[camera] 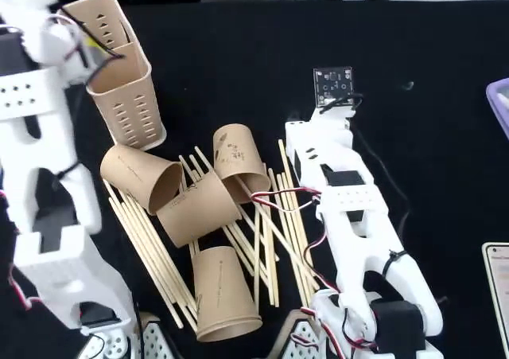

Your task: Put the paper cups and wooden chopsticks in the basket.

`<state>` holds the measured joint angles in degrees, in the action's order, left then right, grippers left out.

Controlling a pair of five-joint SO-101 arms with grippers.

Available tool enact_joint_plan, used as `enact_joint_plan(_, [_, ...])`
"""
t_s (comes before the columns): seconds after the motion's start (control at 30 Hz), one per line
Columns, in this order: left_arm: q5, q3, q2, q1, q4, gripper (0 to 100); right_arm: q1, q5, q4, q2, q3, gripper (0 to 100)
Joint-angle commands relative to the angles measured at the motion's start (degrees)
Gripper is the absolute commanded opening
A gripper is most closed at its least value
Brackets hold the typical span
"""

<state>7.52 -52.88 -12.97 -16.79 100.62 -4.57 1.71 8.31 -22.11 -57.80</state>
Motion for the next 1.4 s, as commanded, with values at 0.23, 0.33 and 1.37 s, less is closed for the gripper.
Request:
enact_joint_plan(0.23, [0.62,18.24,4.92,3.12,-7.82,23,0.62,-0.26,-1.32,0.4,3.47,17.9])
enact_joint_plan(0.33, [0.62,18.07,4.92,4.0,-7.74,22,0.62,-0.26,-1.32,0.4,3.47,17.9])
enact_joint_plan(1.37, [-25.32,17.98,5.19,23.87,-15.38,3,0.7,-0.26,-1.32,0.4,3.47,17.9])
